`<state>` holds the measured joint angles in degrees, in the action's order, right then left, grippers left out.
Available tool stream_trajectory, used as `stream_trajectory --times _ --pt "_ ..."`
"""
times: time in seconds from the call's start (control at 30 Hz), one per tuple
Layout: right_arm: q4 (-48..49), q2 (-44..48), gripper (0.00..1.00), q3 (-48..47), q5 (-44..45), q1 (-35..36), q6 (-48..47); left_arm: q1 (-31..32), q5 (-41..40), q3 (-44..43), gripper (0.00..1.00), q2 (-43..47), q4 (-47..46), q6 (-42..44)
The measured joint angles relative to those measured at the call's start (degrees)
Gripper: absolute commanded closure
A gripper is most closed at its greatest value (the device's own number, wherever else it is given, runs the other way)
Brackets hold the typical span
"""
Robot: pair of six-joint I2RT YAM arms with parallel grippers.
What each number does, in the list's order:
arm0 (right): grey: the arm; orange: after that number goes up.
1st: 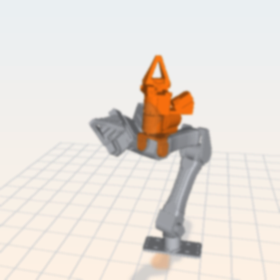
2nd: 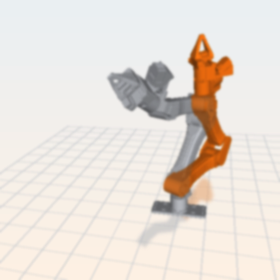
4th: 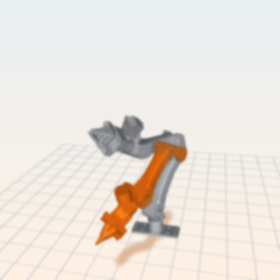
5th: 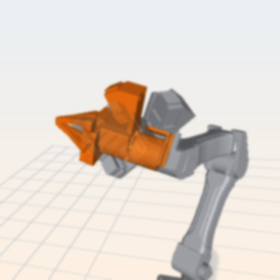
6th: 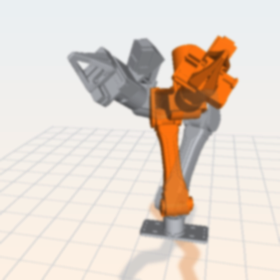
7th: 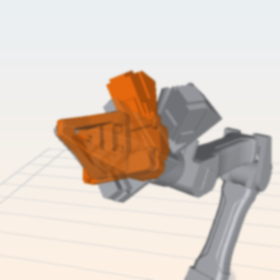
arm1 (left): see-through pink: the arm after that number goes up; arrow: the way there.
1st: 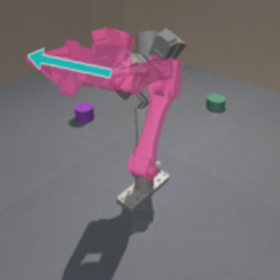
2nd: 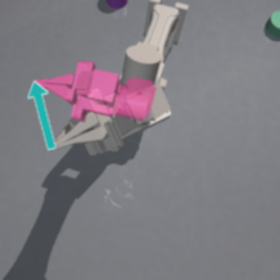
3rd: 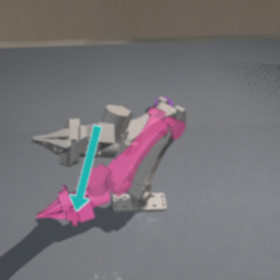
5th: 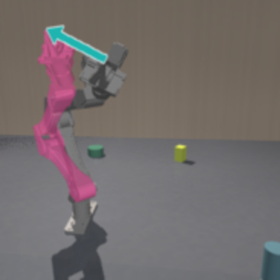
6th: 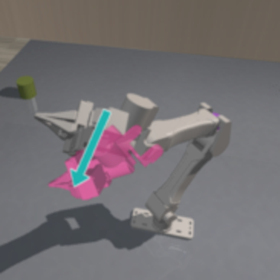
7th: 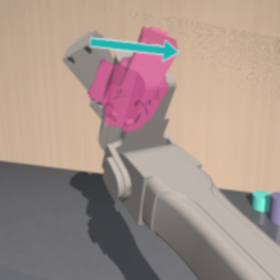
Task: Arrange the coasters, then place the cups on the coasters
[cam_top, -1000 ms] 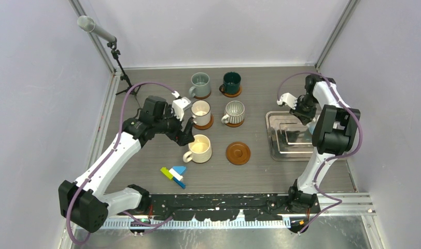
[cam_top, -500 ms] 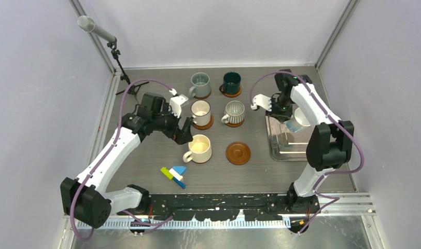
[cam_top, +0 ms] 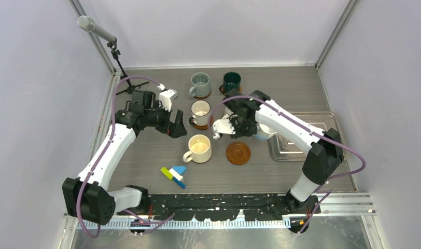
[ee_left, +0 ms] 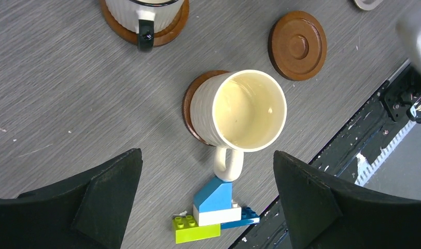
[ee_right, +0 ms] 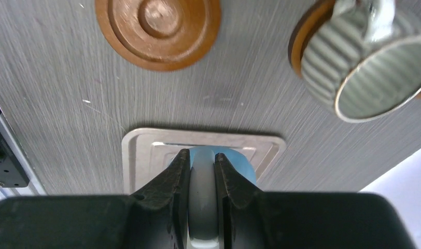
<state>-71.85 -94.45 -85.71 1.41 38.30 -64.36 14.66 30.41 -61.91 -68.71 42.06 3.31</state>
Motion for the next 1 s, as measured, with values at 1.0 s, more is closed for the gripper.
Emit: stream_trajectory --times 1.0 --pt "5.53 -11.45 1.00 0.46 4.63 21.64 5.05 -4.02 3.30 -0.87 0.00 -1.31 1.07 -2.86"
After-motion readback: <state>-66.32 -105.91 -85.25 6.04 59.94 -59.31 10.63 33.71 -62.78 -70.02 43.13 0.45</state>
